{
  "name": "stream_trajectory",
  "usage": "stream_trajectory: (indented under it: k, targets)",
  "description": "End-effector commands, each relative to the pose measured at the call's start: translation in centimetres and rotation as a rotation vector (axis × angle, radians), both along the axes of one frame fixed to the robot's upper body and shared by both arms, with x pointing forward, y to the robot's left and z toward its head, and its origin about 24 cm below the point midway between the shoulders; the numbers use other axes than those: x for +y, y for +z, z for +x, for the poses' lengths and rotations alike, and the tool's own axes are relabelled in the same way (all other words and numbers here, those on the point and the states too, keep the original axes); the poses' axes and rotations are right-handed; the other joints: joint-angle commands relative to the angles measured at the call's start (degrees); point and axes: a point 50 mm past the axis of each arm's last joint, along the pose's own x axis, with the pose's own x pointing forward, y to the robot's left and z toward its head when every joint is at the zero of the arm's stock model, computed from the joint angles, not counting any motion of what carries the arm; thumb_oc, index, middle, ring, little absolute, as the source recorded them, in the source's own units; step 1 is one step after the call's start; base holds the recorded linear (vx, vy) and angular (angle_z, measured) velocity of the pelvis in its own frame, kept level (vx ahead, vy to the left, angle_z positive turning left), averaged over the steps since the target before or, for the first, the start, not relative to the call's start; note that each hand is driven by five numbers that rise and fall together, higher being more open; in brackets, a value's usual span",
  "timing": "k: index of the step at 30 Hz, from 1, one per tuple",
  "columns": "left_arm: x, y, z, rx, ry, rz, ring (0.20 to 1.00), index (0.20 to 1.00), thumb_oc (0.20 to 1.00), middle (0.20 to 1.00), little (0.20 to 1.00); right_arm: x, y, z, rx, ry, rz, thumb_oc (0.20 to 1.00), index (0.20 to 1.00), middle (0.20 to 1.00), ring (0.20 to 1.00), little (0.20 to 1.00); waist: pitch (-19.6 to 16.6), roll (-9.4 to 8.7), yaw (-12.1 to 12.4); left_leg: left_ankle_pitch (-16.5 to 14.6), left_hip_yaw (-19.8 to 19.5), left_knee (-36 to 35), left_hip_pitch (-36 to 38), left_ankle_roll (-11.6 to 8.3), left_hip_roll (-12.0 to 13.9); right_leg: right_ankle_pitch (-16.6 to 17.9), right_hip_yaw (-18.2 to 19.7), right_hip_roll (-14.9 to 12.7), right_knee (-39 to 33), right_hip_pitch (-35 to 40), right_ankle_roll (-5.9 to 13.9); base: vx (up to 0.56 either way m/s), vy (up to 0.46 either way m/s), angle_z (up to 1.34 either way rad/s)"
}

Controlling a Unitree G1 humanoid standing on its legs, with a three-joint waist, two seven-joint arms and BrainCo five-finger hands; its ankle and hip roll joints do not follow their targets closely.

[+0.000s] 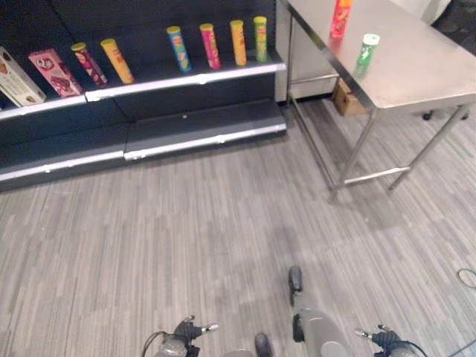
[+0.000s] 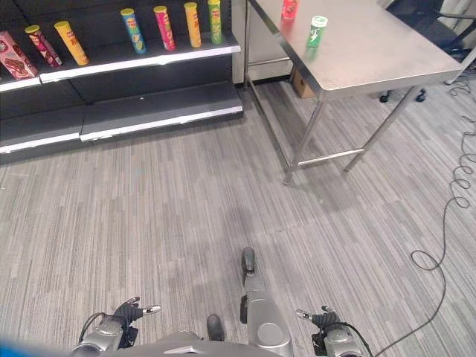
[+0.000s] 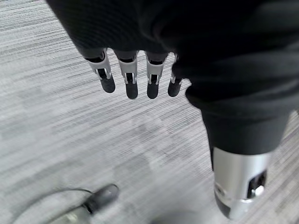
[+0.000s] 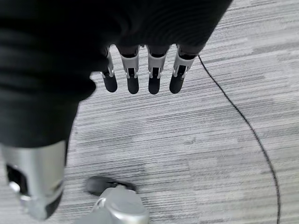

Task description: Put the goods on the table back onto the shelves and tidy them up.

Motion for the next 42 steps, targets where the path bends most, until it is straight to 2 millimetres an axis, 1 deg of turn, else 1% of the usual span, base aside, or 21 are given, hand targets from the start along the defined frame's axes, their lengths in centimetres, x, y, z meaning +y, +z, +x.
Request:
stream_trajectory:
  k: [1, 3, 4, 6, 9, 11, 14, 15, 16, 17, 18, 19, 20, 21, 25, 27, 30, 32, 36, 40, 42]
  targets:
    - [1.0, 0.6, 1.1, -0.032, -0.034, 0.043, 1.0, 1.0, 1.0, 1.0, 1.0, -1.8, 1.8, 3.5, -0.119, 0.037, -0.063, 1.0, 1.0, 1.0, 1.0, 1.0, 0.72, 0.72, -1.0, -5.03, -1.82, 0.87, 5.99, -2.17, 0.78, 0.1, 1.81, 2.4, -4.36, 2.89, 1.6, 0.38, -0.254, 0.61]
    - [0.6, 0.7, 1.4, -0.044, -0.035, 0.024, 1.0, 1.0, 1.0, 1.0, 1.0, -2.4, 1.9, 3.2, -0.105, 0.05, -0.08, 1.0, 1.0, 1.0, 1.0, 1.0, -0.59, 0.98, -0.81, -0.71, -1.68, 11.22, 3.38, -5.62, 3.15, -3.43, -0.11, 3.69, -4.36, 7.11, -0.88, 0.57, -0.44, 0.71]
    - [0.5, 0.6, 1.4, -0.048, -0.007, 0.01, 1.0, 1.0, 1.0, 1.0, 1.0, -2.4, 1.8, 3.1, -0.096, 0.05, -0.082, 1.0, 1.0, 1.0, 1.0, 1.0, -0.44, 0.55, -0.77, 3.55, -0.98, 20.5, 0.18, -8.26, 4.45, -5.98, -0.55, 4.44, -4.36, 10.16, -2.65, 0.48, -0.445, 0.39]
    - [0.5, 0.6, 1.4, -0.048, -0.002, 0.005, 1.0, 1.0, 1.0, 1.0, 1.0, -2.4, 1.8, 2.9, -0.091, 0.043, -0.081, 1.0, 1.0, 1.0, 1.0, 1.0, -0.27, 0.34, -0.89, 4.8, -0.56, 25.89, -1.99, -8.77, 5.54, -7.1, -0.63, 4.77, -4.36, 11.45, -3.58, 0.21, -0.225, -0.02]
    - [0.5, 0.7, 1.5, -0.046, 0.002, 0.006, 1.0, 1.0, 1.0, 1.0, 1.0, -2.6, 1.6, 2.3, -0.079, 0.015, -0.079, 1.0, 1.0, 1.0, 1.0, 1.0, 0.75, 0.06, -1.31, 9.76, 1.0, 39.77, -7.12, -8.77, 9.49, -10.21, 0.7, 6.79, -4.36, 15.53, -6.52, 0.21, -0.224, -0.07]
    - [0.5, 0.7, 1.6, -0.048, 0.011, 0.005, 1.0, 1.0, 1.0, 1.0, 1.0, -2.5, 1.4, 2.1, -0.069, 0.005, -0.074, 1.0, 1.0, 1.0, 1.0, 1.0, 1.3, -0.38, -1.16, 8.96, 2.08, 42.45, -10.31, -7.83, 10.21, -10.85, 0.97, 6.71, -4.36, 16.76, -7.26, 0.15, -0.159, 0.09]
    - [0.3, 0.7, 1.6, -0.053, 0.026, -0.004, 1.0, 1.0, 1.0, 1.0, 1.0, -2.1, 1.3, 1.9, -0.053, 0.031, -0.073, 1.0, 1.0, 1.0, 1.0, 1.0, 1.7, -2.13, -0.83, 2.81, 2.78, 37.34, -15.73, -5.5, 8.54, -11.26, 0.44, 5.04, -4.36, 18.11, -6.73, 0.12, -0.101, -0.04]
    - [0.3, 0.6, 1.5, -0.05, 0.024, -0.001, 1.0, 1.0, 1.0, 1.0, 1.0, -2.0, 1.2, 1.9, -0.044, 0.046, -0.075, 1.0, 1.0, 1.0, 1.0, 1.0, 1.76, -2.69, -0.58, 1.52, 2.86, 34.22, -16.31, -4.99, 7.84, -11.25, 0.57, 4.52, -4.36, 18.55, -6.49, 0.15, -0.076, -0.07]
    - [0.3, 0.5, 1.1, -0.04, 0.028, 0.001, 1.0, 1.0, 1.0, 1.0, 1.0, -1.8, 1.1, 1.9, -0.034, 0.08, -0.081, 1.0, 1.0, 1.0, 1.0, 1.0, 1.92, -3.37, -0.1, 0.96, 1.15, 25.69, -17.66, -4.7, 6.12, -11.47, 0.43, 3.72, -4.36, 19.31, -5.97, 0.12, -0.042, -0.01]
    - [0.3, 0.5, 1.1, -0.04, 0.029, 0.001, 1.0, 1.0, 1.0, 1.0, 1.0, -1.8, 1.1, 1.9, -0.034, 0.081, -0.081, 1.0, 1.0, 1.0, 1.0, 1.0, 1.83, -3.44, -0.18, 1.1, 1.11, 25.51, -17.69, -4.68, 6.02, -11.48, 0.37, 3.64, -4.36, 19.22, -5.96, 0.2, -0.042, 0.06]
    - [0.4, 0.3, 0.6, -0.031, 0.053, -0.002, 1.0, 1.0, 1.0, 1.0, 1.0, -1.5, 1.1, 2.0, -0.031, 0.114, -0.089, 1.0, 1.0, 1.0, 1.0, 1.0, 2.07, -3.24, 0.6, 6.53, -3.09, 12.95, -17.23, -5.59, 4.46, -11.79, 0.43, 4.06, -4.36, 20.22, -5.78, 0.18, -0.016, 0.06]
    - [0.4, 0.2, 0.3, -0.024, 0.064, -0.007, 1.0, 1.0, 1.0, 1.0, 1.0, -1.5, 1.0, 2.0, -0.028, 0.124, -0.092, 1.0, 1.0, 1.0, 1.0, 1.0, 2.18, -2.84, 0.85, 9.26, -5.2, 7.81, -16.95, -6.04, 4.19, -12.18, 0.41, 4.46, -4.36, 20.78, -5.89, 0.18, -0.016, 0.07]
    - [0.4, 0.2, 0.3, -0.024, 0.064, -0.007, 1.0, 1.0, 1.0, 1.0, 1.0, -1.5, 1.0, 2.0, -0.029, 0.124, -0.092, 1.0, 1.0, 1.0, 1.0, 1.0, 2.13, -2.85, 0.75, 9.43, -5.29, 7.59, -16.93, -6.04, 4.14, -12.19, 0.32, 4.44, -4.36, 20.73, -5.89, 0.18, -0.006, 0.07]
    - [0.4, -0.1, -0.4, -0.004, 0.084, -0.008, 1.0, 1.0, 1.0, 1.0, 1.0, -1.3, 1.0, 2.1, -0.027, 0.145, -0.096, 1.0, 1.0, 1.0, 1.0, 1.0, 2.44, -2.42, 0.96, 12.0, -8.75, 0.33, -18.82, -7.17, 4.02, -13.21, 0.57, 5.18, -4.36, 21.66, -6.24, 0.12, -0.006, -0.04]
    - [0.7, -0.5, -1.7, 0.039, 0.104, -0.006, 1.0, 1.0, 1.0, 1.0, 1.0, -0.8, 0.8, 2.1, -0.017, 0.171, -0.088, 1.0, 1.0, 1.0, 1.0, 1.0, 2.08, -2.09, 0.9, 10.9, -7.8, 0.31, -20.7, -8.02, 4.86, -14.04, 1.74, 6.03, -4.36, 23.12, -6.06, 0.25, 0.043, -0.09]
    - [1.0, -0.6, -2.5, 0.058, 0.116, 0.001, 1.0, 1.0, 1.0, 1.0, 1.0, -0.5, 0.6, 1.7, 0.004, 0.196, -0.087, 1.0, 1.0, 1.0, 1.0, 1.0, 0.88, -1.71, 1.69, 13.67, -7.71, 0.31, -18.83, -8.47, 5.29, -15.19, 3.24, 5.98, -4.36, 24.47, -6.32, 0.46, 0.148, -0.53]
    - [1.3, -0.5, -2.6, 0.061, 0.113, 0.011, 1.0, 1.0, 1.0, 1.0, 1.0, -0.2, 0.4, 1.6, 0.013, 0.205, -0.077, 1.0, 1.0, 1.0, 1.0, 1.0, -0.36, -2.5, 2.38, 13.79, -5.81, 0.31, -17.06, -7.61, 5.16, -16.05, 4.14, 4.83, -4.36, 25.52, -5.82, 0.41, 0.162, -0.66]
    - [1.7, -0.3, -2.2, 0.051, 0.105, 0.025, 1.0, 1.0, 1.0, 1.0, 1.0, 0.2, 0.4, 1.9, 0.014, 0.223, -0.069, 1.0, 1.0, 1.0, 1.0, 1.0, -1.98, -3.44, 2.63, 11.69, -3.91, 0.31, -15.42, -5.6, 3.67, -15.95, 4.68, 2.71, -4.01, 26.39, -4.44, 0.43, 0.219, -0.45]
    - [2.0, -0.2, -2.0, 0.041, 0.098, 0.032, 1.0, 1.0, 1.0, 1.0, 1.0, 0.4, 0.4, 2.2, 0.01, 0.227, -0.06, 1.0, 1.0, 1.0, 1.0, 1.0, -3.02, -3.58, 2.72, 9.92, -3.28, 0.31, -14.47, -4.12, 2.39, -16.37, 4.49, 1.35, -1.21, 25.56, -2.99, 0.29, 0.182, -0.17]
    - [2.1, 0.0, -1.6, 0.038, 0.071, 0.043, 1.0, 1.0, 1.0, 1.0, 1.0, 0.5, 0.5, 2.5, 0.001, 0.223, -0.052, 1.0, 1.0, 1.0, 1.0, 1.0, -3.41, -3.08, 2.46, 7.36, -2.95, 0.31, -12.88, -2.38, 0.75, -16.74, 4.28, 0.09, 6.68, 22.4, -0.79, 0.23, 0.201, 0.0]
    - [2.1, 0.2, -0.8, 0.027, 0.034, 0.052, 1.0, 1.0, 1.0, 1.0, 1.0, 0.5, 0.6, 2.9, -0.017, 0.207, -0.045, 1.0, 1.0, 1.0, 1.0, 1.0, -1.7, -2.28, 1.56, 5.05, -2.99, 0.31, -10.03, -0.35, -1.11, -10.73, 3.63, -1.94, 24.39, 14.61, 1.92, 0.2, 0.298, -0.02]
